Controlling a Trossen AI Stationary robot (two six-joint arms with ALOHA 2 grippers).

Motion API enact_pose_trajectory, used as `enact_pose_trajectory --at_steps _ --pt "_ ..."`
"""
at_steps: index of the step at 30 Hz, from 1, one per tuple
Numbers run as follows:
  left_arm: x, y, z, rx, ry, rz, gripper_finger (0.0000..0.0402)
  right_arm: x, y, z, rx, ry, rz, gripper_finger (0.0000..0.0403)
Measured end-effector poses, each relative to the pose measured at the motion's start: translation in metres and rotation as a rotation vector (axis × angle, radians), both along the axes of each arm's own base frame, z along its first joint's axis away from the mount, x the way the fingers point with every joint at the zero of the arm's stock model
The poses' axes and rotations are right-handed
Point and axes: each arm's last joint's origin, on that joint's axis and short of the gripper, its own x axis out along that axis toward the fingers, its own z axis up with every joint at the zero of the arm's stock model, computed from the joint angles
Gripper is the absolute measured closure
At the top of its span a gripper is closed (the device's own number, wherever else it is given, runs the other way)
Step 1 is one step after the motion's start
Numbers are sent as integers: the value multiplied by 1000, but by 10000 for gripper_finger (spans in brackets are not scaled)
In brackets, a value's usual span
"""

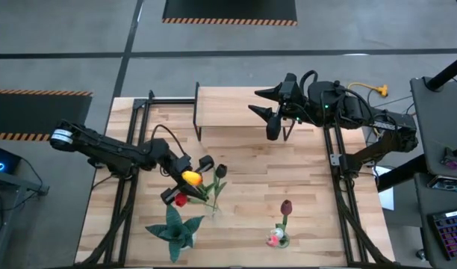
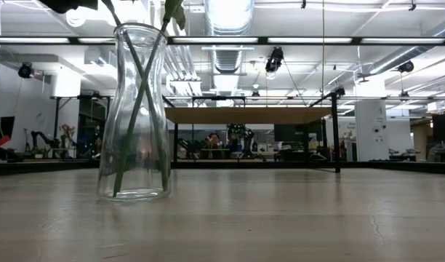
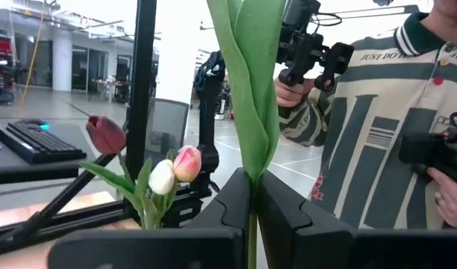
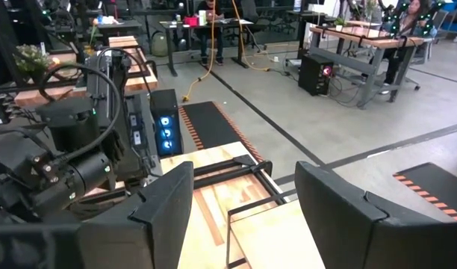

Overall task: Pick and place flowers into a vace then onto a shelf
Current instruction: Adjust the yellow flower in the top transparent vase

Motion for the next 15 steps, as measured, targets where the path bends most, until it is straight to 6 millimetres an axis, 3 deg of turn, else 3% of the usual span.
enact_pose_trajectory --at_steps 15 --pt "23 -5 -17 23 55 7 401 0 0 0 2 -1 1 179"
